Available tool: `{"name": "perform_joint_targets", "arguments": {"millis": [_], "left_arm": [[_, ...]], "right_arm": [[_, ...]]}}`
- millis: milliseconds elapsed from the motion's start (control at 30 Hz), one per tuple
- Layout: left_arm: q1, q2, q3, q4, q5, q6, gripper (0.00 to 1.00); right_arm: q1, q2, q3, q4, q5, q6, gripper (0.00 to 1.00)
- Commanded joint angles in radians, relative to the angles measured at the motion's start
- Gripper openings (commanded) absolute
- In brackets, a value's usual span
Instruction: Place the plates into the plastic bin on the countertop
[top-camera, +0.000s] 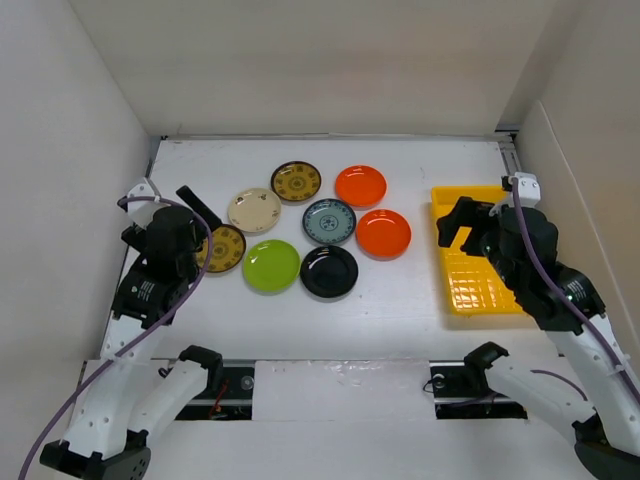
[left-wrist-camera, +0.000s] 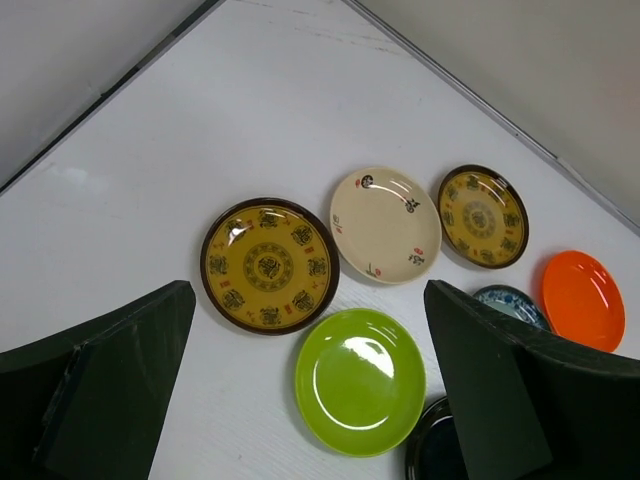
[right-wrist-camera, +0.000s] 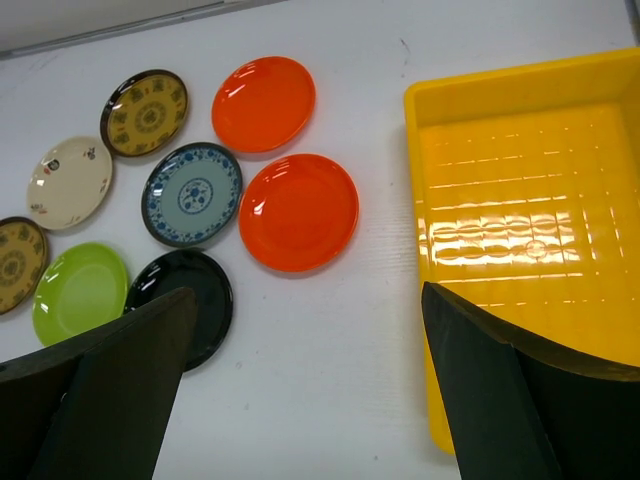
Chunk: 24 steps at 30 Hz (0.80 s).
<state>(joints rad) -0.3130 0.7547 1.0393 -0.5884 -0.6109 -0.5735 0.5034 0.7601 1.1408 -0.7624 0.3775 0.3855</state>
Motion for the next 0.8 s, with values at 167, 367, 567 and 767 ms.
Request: {"name": "perform_joint_targets", "arguments": {"millis": [167,367,567,767], "left_arm": [[-0.001,0.000,-0.056,0.058,0.075,-0.006,1.00],[-0.001,0.020,-0.079,0.107,0.183,0.047,1.00],[-0.001,0.029,-0.088,0.117,0.264,0.070,1.00],[-0.001,0.029,-0.097,0.139,0.316,0.093,1.00]], "right_arm": [[-0.017,0.054,-0.094,0.101,-0.067,0.087,1.00],[-0.029,0.264,-0.272,0.316,-0.167,0.208,0.99],[-0.039,0.428,-0.371,0.543,-0.195,0.279,0.93],[0.000,0.570,-0.362,0.626,-0.086,0.401,0.89]]}}
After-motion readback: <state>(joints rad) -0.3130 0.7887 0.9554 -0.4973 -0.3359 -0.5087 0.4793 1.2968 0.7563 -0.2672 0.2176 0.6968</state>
